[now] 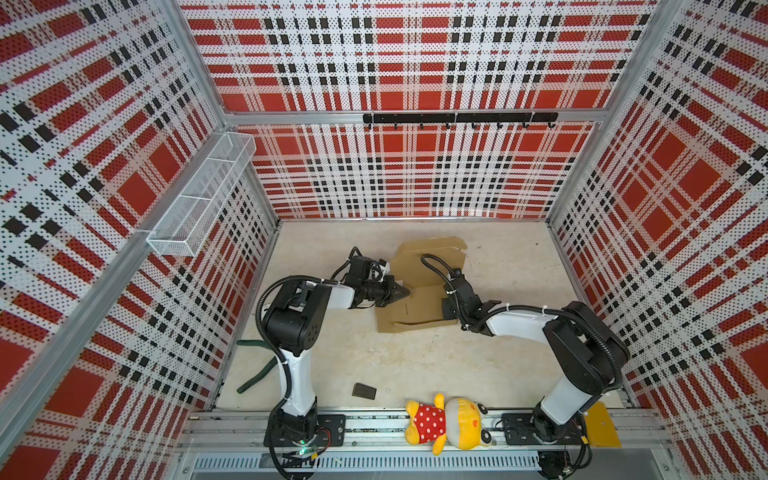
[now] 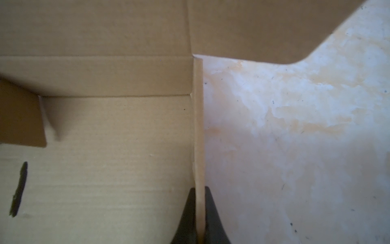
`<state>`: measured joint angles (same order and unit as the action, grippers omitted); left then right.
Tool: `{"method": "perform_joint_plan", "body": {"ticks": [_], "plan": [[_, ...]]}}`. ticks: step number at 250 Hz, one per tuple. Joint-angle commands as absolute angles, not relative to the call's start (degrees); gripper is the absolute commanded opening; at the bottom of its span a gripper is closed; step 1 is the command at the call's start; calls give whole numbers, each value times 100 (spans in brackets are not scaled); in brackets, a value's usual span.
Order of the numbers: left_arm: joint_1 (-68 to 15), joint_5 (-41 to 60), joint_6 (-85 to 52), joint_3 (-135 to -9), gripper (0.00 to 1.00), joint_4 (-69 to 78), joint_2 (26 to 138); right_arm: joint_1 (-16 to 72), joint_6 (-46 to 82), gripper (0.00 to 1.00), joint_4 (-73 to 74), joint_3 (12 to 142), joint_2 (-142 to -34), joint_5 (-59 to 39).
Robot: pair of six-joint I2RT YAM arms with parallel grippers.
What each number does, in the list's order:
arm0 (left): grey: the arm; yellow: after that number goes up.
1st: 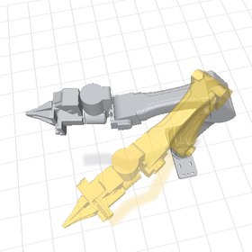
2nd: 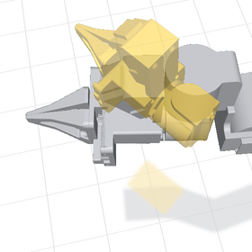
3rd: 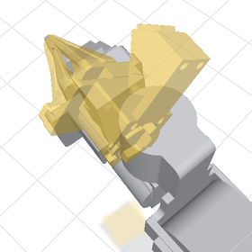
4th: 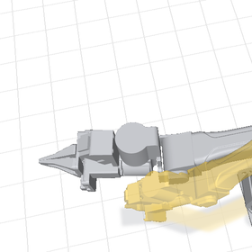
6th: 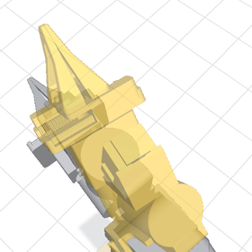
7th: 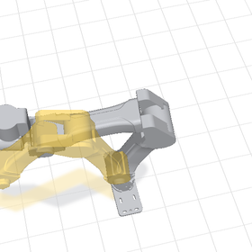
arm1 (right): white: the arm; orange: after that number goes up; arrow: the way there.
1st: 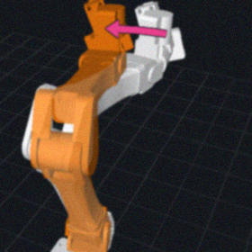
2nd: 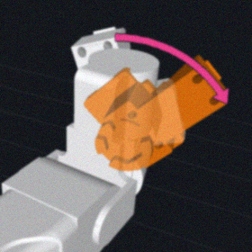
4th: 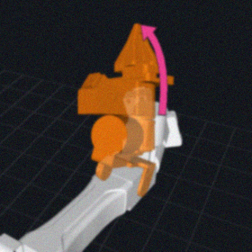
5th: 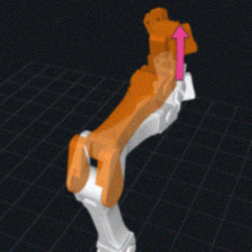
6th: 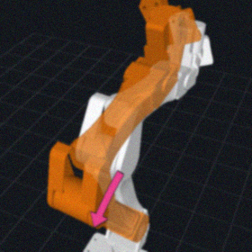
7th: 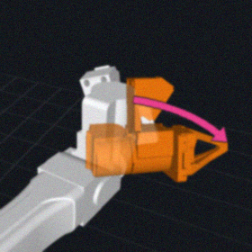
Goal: Fold the paper box
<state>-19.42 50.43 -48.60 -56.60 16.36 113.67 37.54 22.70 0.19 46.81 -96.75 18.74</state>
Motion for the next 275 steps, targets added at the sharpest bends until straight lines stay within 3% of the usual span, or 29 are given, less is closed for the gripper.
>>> {"method": "perform_joint_plan", "body": {"ticks": [1, 101, 147, 205, 275], "plan": [[-2026, 5124, -5348, -5651, 0, 2337, 11521, 3816, 2417, 0, 170, 4792, -9704, 1911], [-1873, 4900, -5635, -5392, 0, 2583, 11300, 3841, 2496, 0, -199, 4794, -9445, 2233], [-1844, 4415, -4757, -5115, 0, 1340, 10338, 3833, 2521, 0, -103, 4710, -9446, 2313], [-1843, 3811, -4066, -4290, 0, 832, 8729, 3840, 2517, 0, -232, 4777, -9442, 2403], [-2002, 4032, -2842, -3633, 0, 21, 7314, 3839, 2520, 0, -368, 4847, -9333, 2491]]}}
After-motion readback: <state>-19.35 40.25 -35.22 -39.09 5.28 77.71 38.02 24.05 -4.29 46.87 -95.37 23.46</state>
